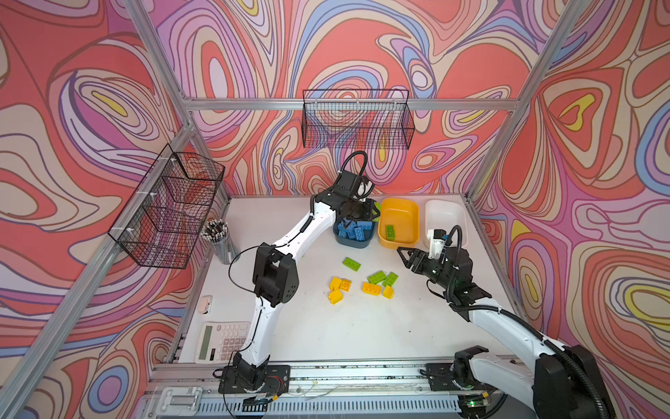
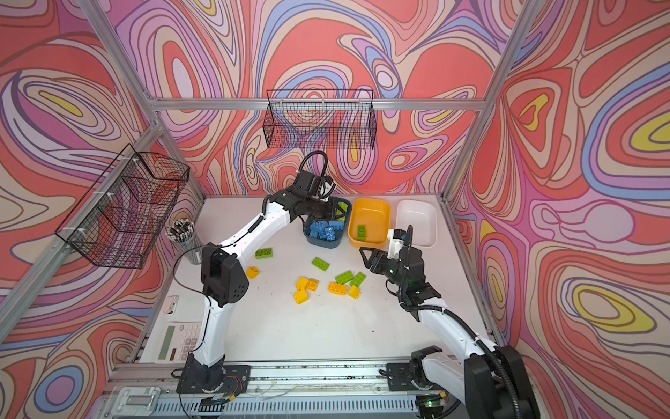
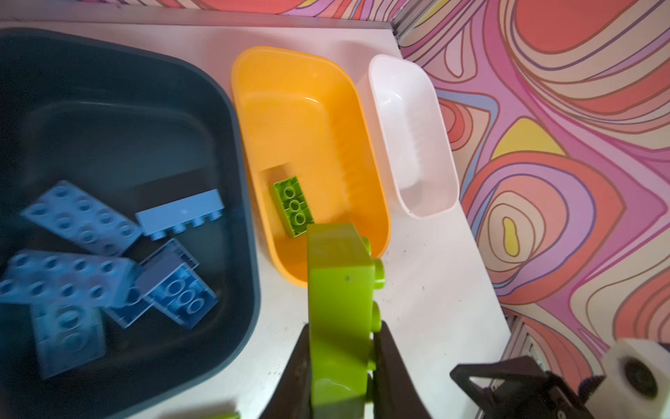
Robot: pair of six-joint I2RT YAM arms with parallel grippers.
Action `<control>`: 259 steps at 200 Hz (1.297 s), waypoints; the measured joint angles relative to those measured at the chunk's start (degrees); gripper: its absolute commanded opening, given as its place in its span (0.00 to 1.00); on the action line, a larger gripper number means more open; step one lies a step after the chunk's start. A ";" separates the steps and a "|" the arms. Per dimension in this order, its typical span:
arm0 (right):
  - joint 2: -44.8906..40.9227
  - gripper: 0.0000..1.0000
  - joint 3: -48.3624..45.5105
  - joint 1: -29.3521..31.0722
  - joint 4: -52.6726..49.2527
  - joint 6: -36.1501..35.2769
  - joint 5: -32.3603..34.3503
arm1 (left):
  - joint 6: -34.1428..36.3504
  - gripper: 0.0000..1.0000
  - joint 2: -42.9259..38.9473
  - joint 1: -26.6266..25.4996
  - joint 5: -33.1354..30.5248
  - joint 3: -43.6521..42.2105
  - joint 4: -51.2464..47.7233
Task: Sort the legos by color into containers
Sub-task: 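Carry the lime-green brick with the left gripper into the yellow bin and release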
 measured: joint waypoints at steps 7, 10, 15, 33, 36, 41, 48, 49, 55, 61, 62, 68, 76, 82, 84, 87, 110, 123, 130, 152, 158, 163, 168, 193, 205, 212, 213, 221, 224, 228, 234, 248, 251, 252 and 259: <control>-0.11 0.67 -0.17 0.00 0.11 0.22 -0.26 | -1.22 0.21 1.38 -0.28 0.87 0.50 1.73; -0.13 0.67 -0.24 0.00 0.20 0.33 -0.37 | -1.73 0.21 2.05 -0.44 1.22 0.76 2.49; -0.20 0.67 -0.37 0.00 0.31 0.42 -0.57 | -2.56 0.21 3.26 -0.66 1.81 1.62 3.63; -0.22 0.67 -0.48 0.00 0.35 0.90 -1.31 | -5.16 0.21 7.37 -1.55 3.43 5.25 7.32; -0.22 0.67 -0.48 0.00 0.39 0.96 -1.42 | -5.62 0.21 7.98 -1.68 3.67 5.84 8.04; -0.22 0.67 -0.48 0.00 0.55 1.05 -1.57 | -6.34 0.21 8.94 -1.97 4.07 6.75 9.18; -0.22 0.67 -0.48 0.00 0.70 1.16 -1.75 | -7.28 0.21 10.01 -2.34 4.48 7.61 10.54; -0.22 0.67 -0.48 0.00 0.72 1.18 -1.77 | -7.54 0.21 10.27 -2.38 4.59 7.76 10.88; -0.22 0.67 -0.48 0.00 0.83 1.22 -1.92 | -8.35 0.21 10.93 -2.71 4.90 8.09 12.22; -0.22 0.67 -0.48 0.00 0.96 1.25 -2.01 | -9.22 0.21 11.50 -2.91 5.07 8.28 13.60; -0.22 0.67 -0.48 0.00 0.98 1.25 -2.01 | -9.29 0.21 11.56 -2.93 5.09 8.31 13.73; -0.22 0.67 -0.48 0.00 1.05 1.25 -2.10 | -10.14 0.22 12.17 -3.17 5.18 8.48 14.99; -0.26 0.67 -0.48 0.00 1.11 1.27 -2.14 | -11.15 0.22 12.90 -3.45 5.29 8.68 16.39; -0.37 0.67 -0.48 0.00 1.11 1.27 -2.16 | -11.93 0.23 13.40 -3.67 5.29 8.81 17.42; -0.42 0.67 -0.48 0.02 1.11 1.27 -2.16 | -12.09 0.23 13.57 -3.72 5.29 8.81 17.62; -0.48 0.67 -0.50 0.00 1.14 1.25 -2.19 | -12.39 0.23 13.86 -3.80 5.27 8.90 18.01; -1.03 0.67 -0.52 0.00 1.16 1.25 -2.19 | -14.10 0.25 16.26 -3.96 5.07 10.78 19.50; -1.16 0.67 -0.52 0.00 1.16 1.25 -2.19 | -14.78 0.27 17.38 -3.89 4.83 11.61 19.93; -1.18 0.67 -0.52 0.02 1.16 1.25 -2.21 | -15.06 0.28 17.73 -3.87 4.63 11.80 20.04; -1.18 0.67 -0.52 0.02 1.16 1.25 -2.19 | -15.56 0.34 18.05 -3.78 4.09 11.80 20.17; -1.18 0.67 -0.52 0.00 1.16 1.22 -2.19 | -15.61 0.37 18.05 -3.78 3.91 11.80 20.20; -1.18 0.67 -0.52 0.00 1.16 1.22 -2.19 | -15.69 0.39 18.05 -3.78 3.76 11.82 20.26; -1.18 0.67 -0.52 0.00 1.16 1.22 -2.19 | -15.74 0.42 18.05 -3.78 3.63 11.91 20.26; -1.18 0.67 -0.52 0.00 1.14 1.20 -2.14 | -15.76 0.55 18.05 -3.78 2.95 12.57 20.33; -1.18 0.67 -0.52 0.00 1.09 1.18 -2.12 | -15.74 0.58 18.05 -3.78 2.78 12.92 20.33; -1.18 0.67 -0.52 0.02 1.05 1.16 -2.10 | -15.72 0.59 18.05 -3.78 2.67 13.14 20.28; -1.18 0.67 -0.52 0.02 1.05 1.14 -2.10 | -15.72 0.58 18.05 -3.78 2.64 13.18 20.26; -1.18 0.67 -0.52 0.00 0.96 1.07 -2.08 | -15.56 0.59 18.05 -3.78 2.56 13.46 20.20; -1.18 0.67 -0.50 0.00 0.90 1.05 -2.08 | -15.52 0.59 18.05 -3.78 2.49 13.57 20.17; -1.16 0.67 -0.50 0.00 0.79 1.01 -2.05 | -15.34 0.59 18.05 -3.78 2.45 13.70 20.13; -1.09 0.67 -0.44 0.02 0.44 0.96 -2.05 | -15.02 0.59 18.03 -3.74 2.32 13.81 20.02; -0.70 0.67 -0.11 0.20 -0.44 0.70 -1.99 | -14.12 0.59 17.73 -3.54 1.95 13.73 19.30; -0.57 0.67 -0.02 0.24 -0.68 0.61 -1.95 | -13.90 0.59 17.57 -3.50 1.79 13.57 18.93; -0.52 0.67 0.00 0.24 -0.74 0.57 -1.95 | -13.86 0.59 17.51 -3.48 1.77 13.49 18.88; -0.17 0.67 0.42 0.33 -1.66 0.33 -1.88 | -13.20 0.59 16.50 -3.32 1.42 12.22 18.40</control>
